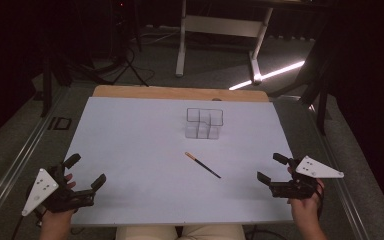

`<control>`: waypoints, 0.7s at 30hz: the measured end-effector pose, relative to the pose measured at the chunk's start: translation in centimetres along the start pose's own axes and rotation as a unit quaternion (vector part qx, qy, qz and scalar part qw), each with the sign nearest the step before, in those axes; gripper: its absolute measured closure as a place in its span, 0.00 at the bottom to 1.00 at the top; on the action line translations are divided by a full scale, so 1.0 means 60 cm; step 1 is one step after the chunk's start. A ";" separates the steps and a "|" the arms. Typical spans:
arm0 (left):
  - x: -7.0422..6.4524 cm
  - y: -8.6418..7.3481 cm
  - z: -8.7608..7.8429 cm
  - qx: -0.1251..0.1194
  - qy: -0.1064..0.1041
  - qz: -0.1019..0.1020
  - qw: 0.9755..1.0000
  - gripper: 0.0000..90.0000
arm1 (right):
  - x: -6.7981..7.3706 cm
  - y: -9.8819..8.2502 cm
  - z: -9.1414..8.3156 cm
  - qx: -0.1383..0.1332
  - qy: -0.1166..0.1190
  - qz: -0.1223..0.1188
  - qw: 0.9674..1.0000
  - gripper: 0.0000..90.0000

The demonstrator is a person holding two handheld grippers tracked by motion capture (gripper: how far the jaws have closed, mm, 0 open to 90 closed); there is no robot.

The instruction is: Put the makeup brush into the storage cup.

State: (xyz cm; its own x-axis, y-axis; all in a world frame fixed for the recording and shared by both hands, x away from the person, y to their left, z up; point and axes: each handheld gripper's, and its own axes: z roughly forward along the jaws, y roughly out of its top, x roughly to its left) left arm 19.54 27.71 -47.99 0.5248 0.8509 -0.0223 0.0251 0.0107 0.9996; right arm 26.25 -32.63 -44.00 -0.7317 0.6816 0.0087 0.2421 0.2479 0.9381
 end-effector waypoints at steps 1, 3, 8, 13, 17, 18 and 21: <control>0.000 0.000 0.000 -0.001 0.000 -0.001 1.000 0.00 | 0.000 0.000 0.000 0.000 0.000 0.000 1.000 0.12; 0.000 0.000 0.001 0.001 0.000 0.001 1.000 0.00 | 0.003 0.002 0.001 0.005 0.001 0.001 1.000 0.12; 0.000 -0.001 0.003 0.003 -0.002 0.001 1.000 0.00 | 0.014 0.010 0.008 0.031 -0.005 -0.013 0.999 0.12; -0.001 -0.001 0.005 0.006 -0.004 0.005 1.000 0.00 | 0.017 0.013 0.015 0.047 0.007 -0.002 0.999 0.12; -0.001 -0.002 0.006 0.006 -0.003 0.003 1.000 0.00 | 0.022 0.016 0.022 0.060 0.015 -0.004 0.998 0.12; 0.000 -0.002 0.006 0.007 -0.002 0.004 1.000 0.00 | 0.023 0.018 0.024 0.062 0.019 -0.003 0.998 0.12; 0.000 -0.003 0.007 0.008 -0.003 0.003 1.000 0.00 | 0.028 0.024 0.035 0.080 0.027 -0.002 0.996 0.12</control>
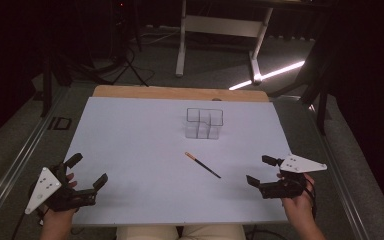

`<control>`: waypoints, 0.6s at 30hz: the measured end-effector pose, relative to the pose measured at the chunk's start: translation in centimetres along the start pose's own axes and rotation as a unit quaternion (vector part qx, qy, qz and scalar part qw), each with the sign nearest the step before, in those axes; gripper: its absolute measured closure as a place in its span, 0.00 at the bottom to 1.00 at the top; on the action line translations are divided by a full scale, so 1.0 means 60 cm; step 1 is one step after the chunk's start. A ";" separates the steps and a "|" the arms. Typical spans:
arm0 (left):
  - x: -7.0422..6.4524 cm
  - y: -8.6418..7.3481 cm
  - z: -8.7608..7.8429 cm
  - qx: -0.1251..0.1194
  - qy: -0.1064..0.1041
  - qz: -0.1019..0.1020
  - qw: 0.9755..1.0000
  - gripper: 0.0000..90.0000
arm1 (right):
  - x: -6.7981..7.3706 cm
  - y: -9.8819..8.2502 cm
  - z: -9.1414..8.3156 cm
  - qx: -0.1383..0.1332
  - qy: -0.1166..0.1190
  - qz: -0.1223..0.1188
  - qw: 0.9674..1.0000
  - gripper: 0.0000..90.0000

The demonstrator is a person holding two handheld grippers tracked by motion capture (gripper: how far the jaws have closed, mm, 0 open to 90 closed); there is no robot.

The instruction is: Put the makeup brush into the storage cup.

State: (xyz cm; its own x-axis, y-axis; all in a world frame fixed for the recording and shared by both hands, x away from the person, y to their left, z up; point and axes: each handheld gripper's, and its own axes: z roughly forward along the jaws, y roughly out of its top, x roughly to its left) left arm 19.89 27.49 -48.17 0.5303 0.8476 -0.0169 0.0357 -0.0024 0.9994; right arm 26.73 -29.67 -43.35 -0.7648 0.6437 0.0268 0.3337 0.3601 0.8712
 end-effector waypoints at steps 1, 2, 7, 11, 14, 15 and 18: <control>0.000 0.000 0.000 0.000 0.000 0.000 1.000 0.00 | 0.000 0.001 0.004 0.006 -0.001 -0.004 1.000 0.12; 0.000 0.000 0.000 0.000 0.000 0.000 1.000 0.00 | 0.000 0.002 0.007 0.007 0.008 -0.001 1.000 0.12; 0.000 0.000 0.000 0.002 0.002 0.003 1.000 0.00 | 0.002 0.008 0.025 0.036 0.019 0.003 0.999 0.12; 0.000 0.000 0.001 0.002 0.002 0.003 1.000 0.00 | -0.003 0.012 0.039 0.053 0.020 0.009 0.998 0.12; 0.000 0.000 0.001 0.002 0.002 0.003 1.000 0.00 | -0.004 0.020 0.052 0.058 0.012 0.021 0.998 0.12; 0.000 0.000 0.001 0.002 0.001 0.003 1.000 0.00 | -0.004 0.022 0.054 0.056 0.013 0.020 0.998 0.12; 0.001 0.000 0.000 0.002 0.002 0.002 1.000 0.00 | -0.005 0.029 0.064 0.067 0.014 0.025 0.997 0.12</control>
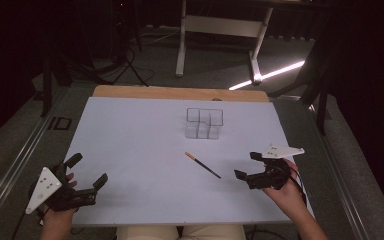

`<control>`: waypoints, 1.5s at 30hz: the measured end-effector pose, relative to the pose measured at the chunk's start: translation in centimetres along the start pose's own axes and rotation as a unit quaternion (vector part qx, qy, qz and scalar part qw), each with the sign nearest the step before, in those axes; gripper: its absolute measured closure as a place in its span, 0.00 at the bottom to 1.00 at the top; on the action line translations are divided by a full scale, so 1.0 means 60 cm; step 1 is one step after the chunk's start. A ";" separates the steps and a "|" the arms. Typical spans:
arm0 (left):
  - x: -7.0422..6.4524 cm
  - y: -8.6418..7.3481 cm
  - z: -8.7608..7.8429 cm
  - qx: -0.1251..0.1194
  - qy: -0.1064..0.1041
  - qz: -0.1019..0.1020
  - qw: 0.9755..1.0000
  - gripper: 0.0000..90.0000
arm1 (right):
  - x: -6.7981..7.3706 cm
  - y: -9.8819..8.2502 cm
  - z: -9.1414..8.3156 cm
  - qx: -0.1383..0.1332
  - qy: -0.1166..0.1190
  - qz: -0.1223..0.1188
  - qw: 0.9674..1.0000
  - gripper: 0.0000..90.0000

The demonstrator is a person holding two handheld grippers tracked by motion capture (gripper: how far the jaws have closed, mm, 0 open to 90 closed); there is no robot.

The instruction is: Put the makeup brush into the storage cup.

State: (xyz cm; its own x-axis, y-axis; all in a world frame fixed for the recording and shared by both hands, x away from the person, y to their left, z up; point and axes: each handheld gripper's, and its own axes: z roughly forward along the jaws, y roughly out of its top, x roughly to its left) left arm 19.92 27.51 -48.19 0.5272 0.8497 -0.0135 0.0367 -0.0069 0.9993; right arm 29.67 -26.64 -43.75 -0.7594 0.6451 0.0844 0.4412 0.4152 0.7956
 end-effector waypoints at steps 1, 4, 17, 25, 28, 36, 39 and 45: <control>0.000 0.000 0.000 0.000 0.000 0.000 1.000 0.00 | 0.000 0.000 0.000 0.000 0.000 0.000 1.000 0.12; 0.000 0.000 0.000 0.000 -0.001 0.000 1.000 0.00 | 0.002 0.007 0.012 0.017 0.002 -0.005 1.000 0.12; -0.004 0.001 0.002 0.003 -0.005 0.008 1.000 0.00 | 0.013 0.023 0.071 0.082 0.021 -0.026 0.996 0.13; -0.003 0.000 0.002 0.003 -0.005 0.006 1.000 0.00 | 0.018 0.038 0.099 0.110 0.020 -0.037 0.993 0.15; -0.003 0.000 0.001 0.003 -0.005 0.006 1.000 0.00 | 0.018 0.044 0.109 0.120 0.022 -0.041 0.992 0.15; -0.003 0.000 0.001 0.003 -0.007 0.004 1.000 0.00 | 0.016 0.054 0.131 0.148 0.025 -0.039 0.988 0.17; -0.004 0.001 0.001 0.002 -0.007 0.005 1.000 0.00 | 0.014 0.055 0.140 0.170 0.022 -0.036 0.985 0.19; -0.004 0.001 0.002 0.003 -0.008 0.006 1.000 0.00 | 0.010 0.056 0.158 0.206 0.013 -0.026 0.978 0.24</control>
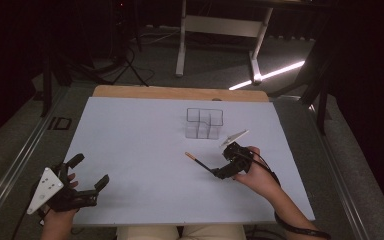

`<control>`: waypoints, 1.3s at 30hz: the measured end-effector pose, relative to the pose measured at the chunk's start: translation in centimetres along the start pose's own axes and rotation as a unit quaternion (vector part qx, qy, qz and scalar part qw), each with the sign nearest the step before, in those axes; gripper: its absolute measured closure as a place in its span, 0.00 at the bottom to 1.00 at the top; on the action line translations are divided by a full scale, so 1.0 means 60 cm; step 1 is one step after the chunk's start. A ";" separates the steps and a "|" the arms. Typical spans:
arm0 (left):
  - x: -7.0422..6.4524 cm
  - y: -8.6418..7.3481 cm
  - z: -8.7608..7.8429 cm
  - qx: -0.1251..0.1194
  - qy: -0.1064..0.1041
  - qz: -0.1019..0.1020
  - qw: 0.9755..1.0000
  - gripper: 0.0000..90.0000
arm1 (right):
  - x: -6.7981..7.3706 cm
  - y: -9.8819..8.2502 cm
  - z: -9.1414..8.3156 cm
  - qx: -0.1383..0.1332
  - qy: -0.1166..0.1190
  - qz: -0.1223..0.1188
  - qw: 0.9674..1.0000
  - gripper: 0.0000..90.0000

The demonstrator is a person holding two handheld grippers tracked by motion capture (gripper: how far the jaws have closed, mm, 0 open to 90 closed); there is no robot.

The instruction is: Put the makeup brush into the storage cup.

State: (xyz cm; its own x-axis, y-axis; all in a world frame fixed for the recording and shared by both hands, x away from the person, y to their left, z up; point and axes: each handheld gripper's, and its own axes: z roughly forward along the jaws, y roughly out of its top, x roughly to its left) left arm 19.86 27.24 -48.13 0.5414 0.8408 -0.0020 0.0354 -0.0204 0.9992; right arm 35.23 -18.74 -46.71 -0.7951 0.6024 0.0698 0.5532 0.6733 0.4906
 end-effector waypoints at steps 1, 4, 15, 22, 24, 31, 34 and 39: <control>0.000 0.000 0.000 0.000 0.000 -0.001 1.000 0.00 | -0.001 0.002 0.003 0.009 0.000 0.000 1.000 0.25; 0.001 0.000 0.000 -0.001 0.000 -0.002 1.000 0.00 | -0.001 0.005 0.007 0.023 0.005 0.003 1.000 0.29; 0.002 -0.001 0.000 -0.001 -0.002 -0.005 1.000 0.00 | 0.004 0.028 0.026 0.081 0.005 -0.007 0.997 0.37; 0.002 -0.001 0.001 -0.001 -0.003 -0.005 1.000 0.00 | 0.007 0.039 0.042 0.121 0.011 -0.010 0.993 0.37; 0.002 -0.001 0.000 -0.002 -0.002 -0.005 1.000 0.00 | 0.007 0.043 0.047 0.129 0.008 -0.011 0.991 0.38; 0.003 -0.001 0.000 -0.002 -0.002 -0.006 1.000 0.00 | 0.008 0.056 0.057 0.151 0.008 -0.022 0.988 0.43; 0.004 -0.001 0.000 -0.002 -0.002 -0.005 1.000 0.00 | 0.007 0.059 0.060 0.156 0.011 -0.020 0.987 0.43; 0.005 -0.002 0.001 -0.003 -0.002 -0.008 1.000 0.00 | 0.009 0.074 0.067 0.169 0.007 -0.021 0.985 0.45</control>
State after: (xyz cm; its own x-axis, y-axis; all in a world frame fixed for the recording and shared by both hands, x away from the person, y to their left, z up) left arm 20.09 27.44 -48.24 0.5449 0.8383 -0.0182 0.0394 -0.0039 0.9992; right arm 38.24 -13.69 -47.97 -0.8215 0.5660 0.0693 0.5685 0.8034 0.1768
